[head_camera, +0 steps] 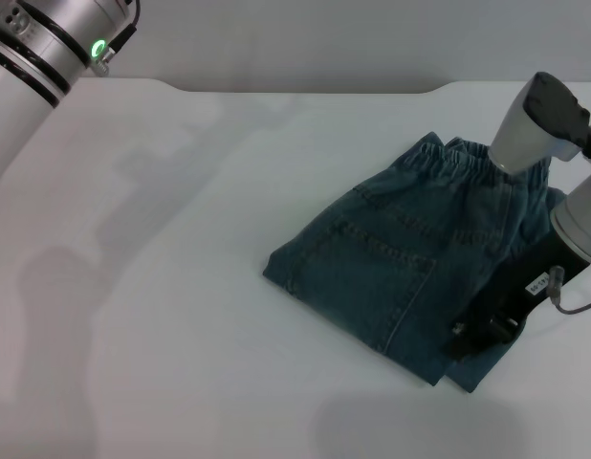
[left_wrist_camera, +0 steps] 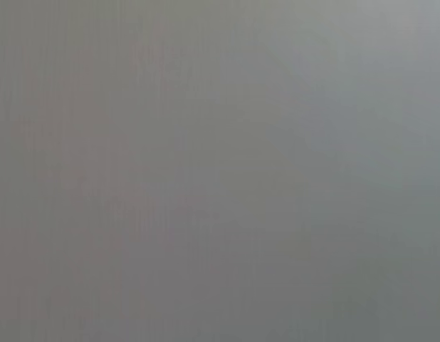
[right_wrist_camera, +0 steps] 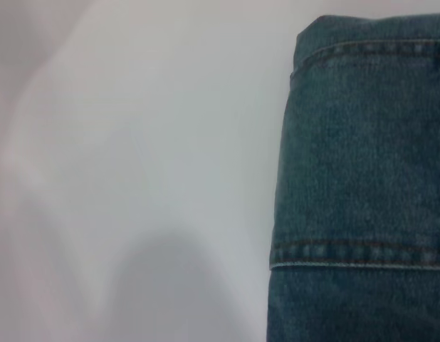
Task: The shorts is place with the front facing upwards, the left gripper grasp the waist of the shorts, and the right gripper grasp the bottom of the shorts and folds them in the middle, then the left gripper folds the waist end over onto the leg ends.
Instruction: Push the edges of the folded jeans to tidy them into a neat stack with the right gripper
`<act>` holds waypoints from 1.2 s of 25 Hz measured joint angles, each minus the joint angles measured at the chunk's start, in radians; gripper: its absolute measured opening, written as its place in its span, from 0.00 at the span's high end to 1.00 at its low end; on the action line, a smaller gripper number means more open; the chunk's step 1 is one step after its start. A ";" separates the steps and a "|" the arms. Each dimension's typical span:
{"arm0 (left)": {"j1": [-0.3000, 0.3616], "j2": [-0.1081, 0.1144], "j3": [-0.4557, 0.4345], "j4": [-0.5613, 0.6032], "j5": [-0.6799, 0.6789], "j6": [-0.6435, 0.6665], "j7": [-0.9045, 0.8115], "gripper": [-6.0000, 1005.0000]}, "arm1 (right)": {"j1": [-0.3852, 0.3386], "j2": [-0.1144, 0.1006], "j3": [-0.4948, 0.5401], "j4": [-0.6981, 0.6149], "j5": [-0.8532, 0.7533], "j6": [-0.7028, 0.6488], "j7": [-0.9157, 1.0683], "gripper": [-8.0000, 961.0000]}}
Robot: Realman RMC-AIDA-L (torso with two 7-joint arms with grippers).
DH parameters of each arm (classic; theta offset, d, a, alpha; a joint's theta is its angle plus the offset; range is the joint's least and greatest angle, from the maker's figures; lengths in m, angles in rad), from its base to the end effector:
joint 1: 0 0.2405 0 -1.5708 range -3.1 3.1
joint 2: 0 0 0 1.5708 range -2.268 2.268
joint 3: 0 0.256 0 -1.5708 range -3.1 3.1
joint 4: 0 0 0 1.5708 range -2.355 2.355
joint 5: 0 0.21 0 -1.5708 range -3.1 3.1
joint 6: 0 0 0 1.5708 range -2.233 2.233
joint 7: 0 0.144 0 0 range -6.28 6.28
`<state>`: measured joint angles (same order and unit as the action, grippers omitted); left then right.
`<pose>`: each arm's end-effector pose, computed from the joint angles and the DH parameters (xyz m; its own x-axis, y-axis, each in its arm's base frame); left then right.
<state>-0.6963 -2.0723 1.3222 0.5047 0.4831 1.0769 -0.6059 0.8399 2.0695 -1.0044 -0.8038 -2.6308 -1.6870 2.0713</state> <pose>-0.1456 0.4347 0.0266 0.5554 -0.3360 0.7607 0.4935 -0.6031 -0.6267 0.2106 0.3576 -0.0161 0.7743 -0.5410 0.3284 -0.5536 -0.8304 -0.0627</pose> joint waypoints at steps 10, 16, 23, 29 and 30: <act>0.007 0.000 0.007 0.000 0.000 0.007 0.015 0.30 | -0.002 0.002 -0.024 0.014 0.000 0.010 0.015 0.64; 0.018 0.001 0.015 0.013 0.000 0.010 0.017 0.34 | 0.002 0.002 -0.024 0.030 0.003 0.028 0.015 0.64; 0.024 0.001 0.026 0.024 0.000 0.007 0.018 0.34 | 0.006 0.003 -0.023 0.041 0.004 0.050 0.023 0.64; 0.025 0.002 0.028 0.024 0.000 0.005 0.018 0.34 | 0.019 0.003 -0.023 0.068 0.005 0.076 0.025 0.64; 0.025 0.002 0.028 0.024 0.000 0.005 0.018 0.34 | 0.021 0.003 -0.022 0.072 0.005 0.081 0.025 0.64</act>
<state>-0.6717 -2.0706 1.3500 0.5292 0.4831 1.0817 -0.5876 0.8609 2.0723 -1.0266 -0.7316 -2.6261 -1.6062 2.0962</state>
